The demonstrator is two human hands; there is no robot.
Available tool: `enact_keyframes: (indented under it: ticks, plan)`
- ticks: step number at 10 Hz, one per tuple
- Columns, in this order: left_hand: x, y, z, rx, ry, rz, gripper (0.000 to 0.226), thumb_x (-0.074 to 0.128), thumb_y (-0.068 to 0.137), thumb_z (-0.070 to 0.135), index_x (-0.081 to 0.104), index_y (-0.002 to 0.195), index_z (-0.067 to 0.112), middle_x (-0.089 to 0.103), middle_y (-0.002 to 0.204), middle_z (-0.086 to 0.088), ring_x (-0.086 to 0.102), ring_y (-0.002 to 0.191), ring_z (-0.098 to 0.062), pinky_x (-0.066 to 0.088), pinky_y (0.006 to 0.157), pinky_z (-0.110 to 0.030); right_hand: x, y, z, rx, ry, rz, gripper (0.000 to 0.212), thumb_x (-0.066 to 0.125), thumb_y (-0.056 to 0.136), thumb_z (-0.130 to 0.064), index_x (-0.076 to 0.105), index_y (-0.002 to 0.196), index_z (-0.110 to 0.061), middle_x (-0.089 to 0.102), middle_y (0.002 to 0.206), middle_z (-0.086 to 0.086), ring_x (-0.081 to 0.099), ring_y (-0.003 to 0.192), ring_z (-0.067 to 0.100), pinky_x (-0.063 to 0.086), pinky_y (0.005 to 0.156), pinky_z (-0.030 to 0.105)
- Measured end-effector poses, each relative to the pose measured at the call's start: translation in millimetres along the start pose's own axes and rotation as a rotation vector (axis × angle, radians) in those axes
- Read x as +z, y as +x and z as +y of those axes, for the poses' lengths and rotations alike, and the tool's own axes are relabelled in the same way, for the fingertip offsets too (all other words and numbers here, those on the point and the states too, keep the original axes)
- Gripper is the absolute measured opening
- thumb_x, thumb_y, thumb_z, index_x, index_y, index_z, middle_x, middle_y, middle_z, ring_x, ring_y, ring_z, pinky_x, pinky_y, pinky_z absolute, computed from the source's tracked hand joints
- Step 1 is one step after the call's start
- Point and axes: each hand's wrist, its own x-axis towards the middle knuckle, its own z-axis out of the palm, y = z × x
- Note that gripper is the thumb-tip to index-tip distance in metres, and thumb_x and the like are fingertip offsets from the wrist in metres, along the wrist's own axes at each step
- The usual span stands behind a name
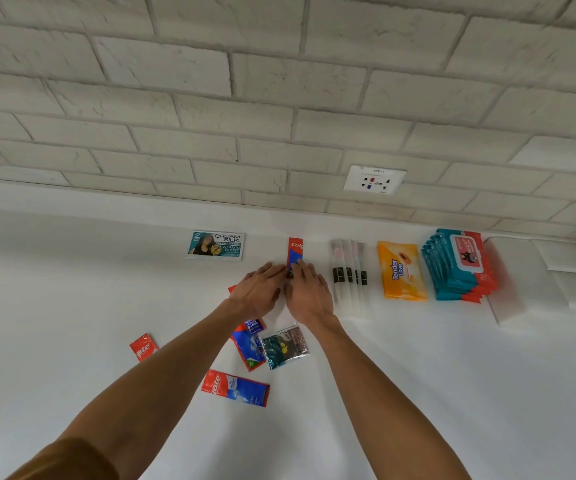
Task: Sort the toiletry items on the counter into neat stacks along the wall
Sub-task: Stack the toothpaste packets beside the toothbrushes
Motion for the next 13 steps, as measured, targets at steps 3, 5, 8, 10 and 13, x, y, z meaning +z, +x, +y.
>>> enact_keyframes:
  ticks: [3, 5, 8, 10, 13]
  plan:
    - [1, 5, 0, -0.008, 0.012, -0.004, 0.059, 0.043, 0.107, 0.033, 0.022, 0.162, 0.029, 0.018, 0.170, 0.006, 0.012, 0.158, -0.024, 0.024, 0.125, -0.049, -3, 3, -2, 0.008, 0.004, -0.027, 0.063, 0.043, 0.110, -0.038, 0.023, 0.165, -0.014, 0.019, 0.174, 0.009, 0.015, 0.161, 0.029, 0.017, 0.130, 0.047]
    - [-1, 3, 3, -0.004, -0.004, 0.002, 0.058, 0.046, 0.107, 0.031, 0.025, 0.161, 0.029, 0.020, 0.170, 0.004, 0.013, 0.158, -0.024, 0.025, 0.125, -0.050, -4, 0, -5, 0.014, 0.007, -0.025, 0.063, 0.045, 0.110, -0.038, 0.024, 0.164, -0.013, 0.020, 0.173, 0.010, 0.016, 0.161, 0.031, 0.019, 0.130, 0.049]
    - [0, 2, 4, -0.026, 0.003, 0.000, 0.061, 0.047, 0.107, 0.032, 0.021, 0.162, 0.029, 0.019, 0.170, 0.005, 0.013, 0.158, -0.023, 0.025, 0.124, -0.049, -6, -1, -7, 0.018, -0.001, -0.039, 0.065, 0.046, 0.110, -0.039, 0.023, 0.165, -0.014, 0.018, 0.174, 0.009, 0.015, 0.161, 0.030, 0.018, 0.130, 0.049]
    - [-6, -1, 3, -0.031, -0.010, 0.046, 0.058, 0.047, 0.107, 0.030, 0.026, 0.161, 0.025, 0.023, 0.169, 0.004, 0.016, 0.157, -0.022, 0.028, 0.123, -0.047, -6, -3, -9, 0.028, 0.034, -0.004, 0.060, 0.046, 0.110, -0.038, 0.029, 0.163, -0.014, 0.024, 0.172, 0.010, 0.020, 0.159, 0.032, 0.024, 0.129, 0.049]
    - [-21, -44, -12, -0.275, -0.297, 0.310, 0.043, 0.054, 0.104, 0.029, 0.052, 0.146, 0.022, 0.053, 0.149, -0.003, 0.052, 0.133, -0.023, 0.049, 0.103, -0.039, -17, -33, -40, 0.032, 0.293, 0.180, 0.038, 0.061, 0.104, -0.031, 0.056, 0.141, -0.021, 0.062, 0.142, 0.006, 0.062, 0.127, 0.023, 0.059, 0.098, 0.041]
